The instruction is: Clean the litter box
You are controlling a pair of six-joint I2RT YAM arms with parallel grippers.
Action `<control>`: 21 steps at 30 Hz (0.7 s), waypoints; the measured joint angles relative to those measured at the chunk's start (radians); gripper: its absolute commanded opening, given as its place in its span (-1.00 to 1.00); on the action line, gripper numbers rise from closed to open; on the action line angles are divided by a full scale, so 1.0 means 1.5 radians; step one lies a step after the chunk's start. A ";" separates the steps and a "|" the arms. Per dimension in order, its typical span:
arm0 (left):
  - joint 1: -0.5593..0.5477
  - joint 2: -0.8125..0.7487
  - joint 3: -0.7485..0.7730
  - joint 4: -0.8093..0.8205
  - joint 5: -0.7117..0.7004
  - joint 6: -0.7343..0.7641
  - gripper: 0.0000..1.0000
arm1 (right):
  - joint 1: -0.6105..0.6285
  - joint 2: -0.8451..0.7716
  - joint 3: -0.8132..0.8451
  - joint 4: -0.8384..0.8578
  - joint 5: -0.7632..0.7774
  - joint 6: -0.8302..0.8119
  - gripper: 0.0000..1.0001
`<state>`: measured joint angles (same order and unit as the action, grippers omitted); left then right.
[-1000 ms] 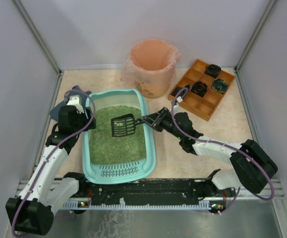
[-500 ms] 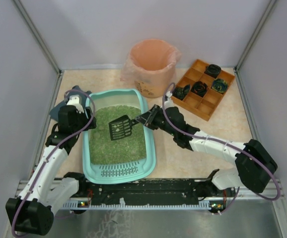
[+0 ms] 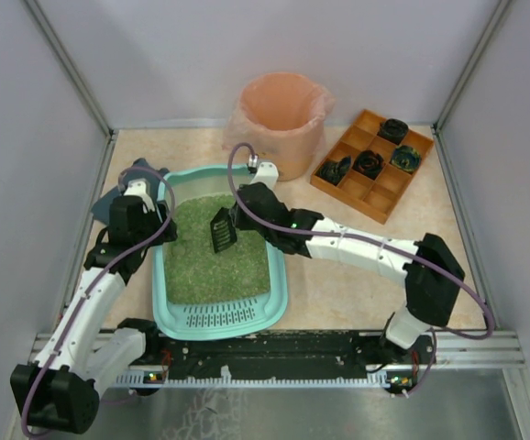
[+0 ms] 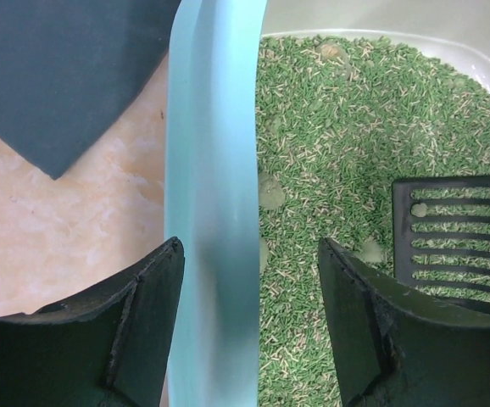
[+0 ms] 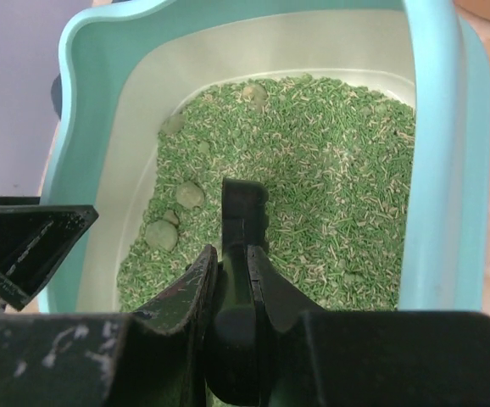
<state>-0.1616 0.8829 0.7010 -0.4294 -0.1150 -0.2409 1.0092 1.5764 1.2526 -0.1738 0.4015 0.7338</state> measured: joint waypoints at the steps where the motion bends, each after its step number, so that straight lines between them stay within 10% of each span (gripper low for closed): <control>1: 0.000 0.000 0.001 -0.004 -0.003 -0.002 0.38 | 0.006 0.011 0.011 0.000 0.007 -0.006 -1.00; 21: 0.000 0.000 0.001 -0.017 -0.023 -0.004 0.18 | 0.006 0.228 0.140 0.069 0.024 -0.027 -1.00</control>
<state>-0.1616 0.8833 0.7025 -0.4545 -0.1497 -0.2462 1.0183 1.9182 1.4628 -0.0704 0.4370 0.6933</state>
